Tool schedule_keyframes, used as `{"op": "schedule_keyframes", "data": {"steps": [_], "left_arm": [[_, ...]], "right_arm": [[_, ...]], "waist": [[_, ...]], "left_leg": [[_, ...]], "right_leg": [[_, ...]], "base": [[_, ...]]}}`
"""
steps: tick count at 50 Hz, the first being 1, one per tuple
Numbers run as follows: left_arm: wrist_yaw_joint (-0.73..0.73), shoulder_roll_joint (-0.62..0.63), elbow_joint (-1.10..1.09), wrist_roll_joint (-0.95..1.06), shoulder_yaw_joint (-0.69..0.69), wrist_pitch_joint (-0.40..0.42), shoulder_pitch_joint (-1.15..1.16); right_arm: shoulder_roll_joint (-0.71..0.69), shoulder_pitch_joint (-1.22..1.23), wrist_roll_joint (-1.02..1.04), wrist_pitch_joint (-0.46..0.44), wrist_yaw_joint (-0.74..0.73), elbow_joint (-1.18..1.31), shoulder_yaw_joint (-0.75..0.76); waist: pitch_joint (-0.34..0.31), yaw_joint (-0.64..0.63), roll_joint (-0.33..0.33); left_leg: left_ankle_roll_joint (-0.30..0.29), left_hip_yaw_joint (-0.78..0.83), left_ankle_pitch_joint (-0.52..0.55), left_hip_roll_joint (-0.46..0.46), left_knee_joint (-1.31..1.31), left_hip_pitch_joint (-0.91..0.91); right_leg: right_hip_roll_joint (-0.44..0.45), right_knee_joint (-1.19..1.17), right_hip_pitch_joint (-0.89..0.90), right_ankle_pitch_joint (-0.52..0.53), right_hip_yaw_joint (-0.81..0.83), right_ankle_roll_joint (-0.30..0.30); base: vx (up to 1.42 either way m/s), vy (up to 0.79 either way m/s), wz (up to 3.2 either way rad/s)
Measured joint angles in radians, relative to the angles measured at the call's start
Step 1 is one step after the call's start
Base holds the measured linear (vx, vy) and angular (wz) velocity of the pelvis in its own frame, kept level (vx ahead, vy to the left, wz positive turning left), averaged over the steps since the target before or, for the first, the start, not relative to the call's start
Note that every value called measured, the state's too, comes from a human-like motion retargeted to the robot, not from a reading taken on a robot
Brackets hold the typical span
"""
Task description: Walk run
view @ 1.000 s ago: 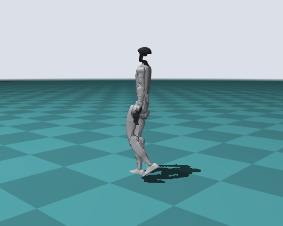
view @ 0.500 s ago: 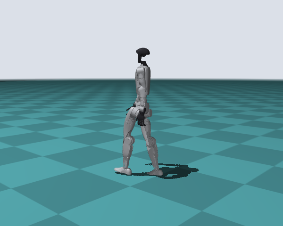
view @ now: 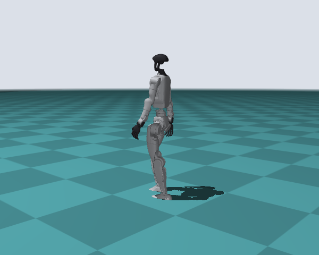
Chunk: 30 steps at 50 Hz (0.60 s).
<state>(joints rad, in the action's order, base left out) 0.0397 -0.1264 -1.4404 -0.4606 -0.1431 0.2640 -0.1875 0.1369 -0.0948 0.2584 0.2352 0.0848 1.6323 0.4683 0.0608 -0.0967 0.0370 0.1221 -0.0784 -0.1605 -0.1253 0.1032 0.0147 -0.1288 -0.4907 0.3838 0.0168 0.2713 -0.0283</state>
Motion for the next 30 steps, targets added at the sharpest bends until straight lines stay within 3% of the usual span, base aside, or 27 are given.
{"op": "schedule_keyframes", "data": {"steps": [6, 13, 15, 18, 21, 23, 26, 30], "left_arm": [[0.009, -0.016, 0.014, -0.005, -0.009, 0.015, -0.044], [0.006, -0.004, 0.013, 0.006, -0.051, 0.012, -0.027], [0.010, -0.002, 0.010, 0.003, -0.042, 0.008, -0.002], [0.007, 0.006, 0.011, -0.028, -0.019, 0.008, 0.056], [-0.005, 0.004, 0.013, -0.059, -0.006, 0.010, 0.120], [-0.019, 0.001, 0.011, -0.079, 0.005, 0.013, 0.161], [-0.037, -0.002, -0.001, -0.109, 0.016, 0.008, 0.212], [-0.063, -0.001, -0.024, -0.122, -0.007, -0.004, 0.274]], "right_arm": [[-0.009, -0.024, 0.008, -0.006, -0.001, 0.017, 0.007], [-0.016, -0.010, -0.002, -0.013, 0.003, 0.026, 0.002], [-0.016, -0.011, 0.004, -0.016, 0.012, 0.024, -0.003], [-0.015, -0.002, 0.012, -0.024, 0.010, 0.019, -0.005], [-0.015, 0.017, -0.007, -0.015, 0.010, 0.003, -0.021], [-0.015, 0.034, -0.022, -0.014, 0.017, -0.010, -0.030], [-0.009, 0.073, -0.033, -0.020, 0.027, -0.030, -0.039], [0.006, 0.155, -0.048, -0.026, 0.035, -0.056, -0.064]], "waist": [[-0.025, 0.057, 0.039], [-0.005, 0.096, 0.061], [0.001, 0.103, 0.069], [0.021, 0.085, 0.081], [0.017, 0.058, 0.128], [0.010, 0.039, 0.165], [-0.001, 0.019, 0.199], [-0.016, 0.003, 0.184]], "left_leg": [[0.003, -0.055, -0.059, -0.040, 0.004, 0.113], [-0.022, -0.099, -0.082, -0.022, 0.056, 0.178], [-0.034, -0.109, -0.040, -0.014, 0.093, 0.191], [-0.052, -0.080, 0.111, -0.003, 0.187, 0.170], [-0.035, 0.011, 0.279, -0.017, 0.351, 0.117], [-0.026, 0.056, 0.323, -0.042, 0.499, 0.055], [-0.007, 0.173, 0.233, -0.008, 0.670, -0.059], [-0.051, 0.202, 0.153, 0.015, 0.675, -0.201]], "right_leg": [[0.008, 0.352, 0.042, 0.002, -0.077, -0.029], [-0.017, 0.303, 0.044, 0.052, 0.007, 0.048], [-0.035, 0.254, 0.033, 0.073, 0.025, 0.061], [-0.028, 0.200, 0.024, 0.006, -0.026, 0.091], [-0.062, 0.224, -0.049, -0.047, -0.002, 0.105], [-0.082, 0.237, -0.089, -0.076, -0.019, 0.107], [-0.107, 0.251, -0.140, -0.112, 0.005, 0.111], [-0.065, 0.290, -0.209, -0.142, 0.034, 0.123]], "base": [[0.50, -0.17, 0.44], [0.61, -0.29, 0.36], [0.75, -0.37, 0.55], [0.58, -0.26, 0.13], [0.64, -0.32, -0.18], [0.47, -0.22, 0.02], [0.50, -0.23, 0.27], [0.33, -0.17, 0.05]]}}
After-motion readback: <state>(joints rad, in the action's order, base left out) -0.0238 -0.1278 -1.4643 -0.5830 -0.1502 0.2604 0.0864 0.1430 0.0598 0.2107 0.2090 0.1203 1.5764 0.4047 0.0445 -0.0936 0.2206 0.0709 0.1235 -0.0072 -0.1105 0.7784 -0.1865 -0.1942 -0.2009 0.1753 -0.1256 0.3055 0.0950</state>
